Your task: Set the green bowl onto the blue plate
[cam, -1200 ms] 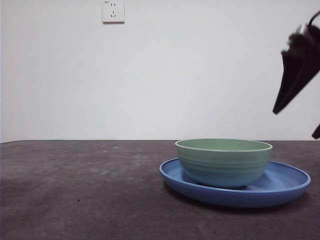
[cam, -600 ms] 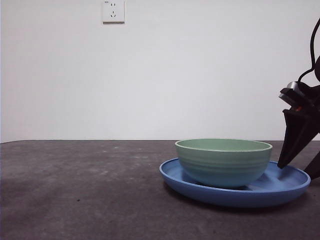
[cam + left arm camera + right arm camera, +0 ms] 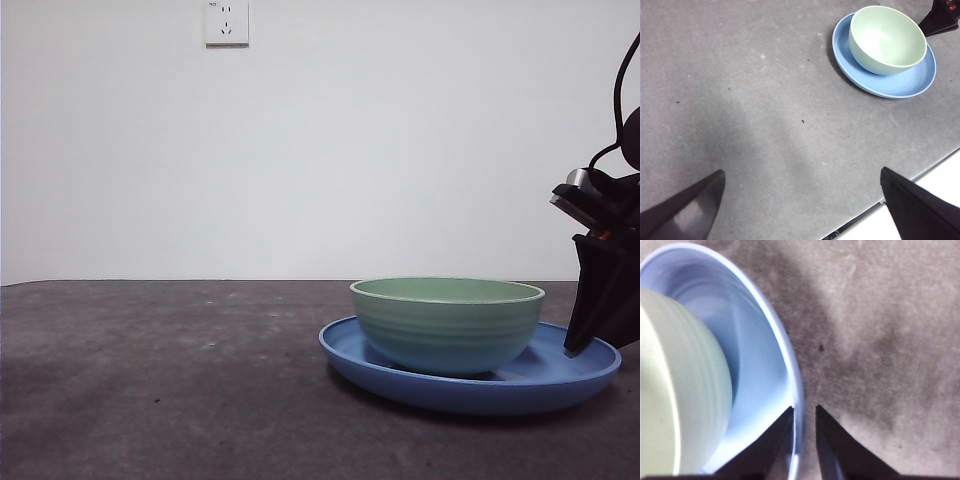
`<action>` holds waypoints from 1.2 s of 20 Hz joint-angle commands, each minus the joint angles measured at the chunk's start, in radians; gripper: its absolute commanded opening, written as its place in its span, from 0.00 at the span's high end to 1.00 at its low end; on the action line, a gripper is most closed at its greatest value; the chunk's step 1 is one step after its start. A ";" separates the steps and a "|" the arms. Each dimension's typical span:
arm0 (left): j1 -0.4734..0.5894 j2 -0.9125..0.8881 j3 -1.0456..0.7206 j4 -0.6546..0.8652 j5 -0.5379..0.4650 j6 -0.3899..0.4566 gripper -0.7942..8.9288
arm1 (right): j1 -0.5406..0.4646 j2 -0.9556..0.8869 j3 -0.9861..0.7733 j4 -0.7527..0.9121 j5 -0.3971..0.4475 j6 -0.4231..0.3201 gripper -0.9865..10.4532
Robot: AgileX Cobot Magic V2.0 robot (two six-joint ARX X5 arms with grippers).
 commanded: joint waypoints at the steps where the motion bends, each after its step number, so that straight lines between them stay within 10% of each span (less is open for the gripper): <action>1: -0.003 0.000 0.005 0.010 -0.002 0.009 0.40 | 0.003 0.018 0.016 0.005 0.004 0.033 0.88; 13: -0.003 0.000 0.005 0.009 -0.002 0.008 0.40 | 0.055 0.017 0.114 -0.050 0.038 0.075 0.90; 24: -0.003 0.000 0.005 0.013 -0.002 0.008 0.40 | 0.353 0.020 0.263 0.034 0.105 0.268 0.90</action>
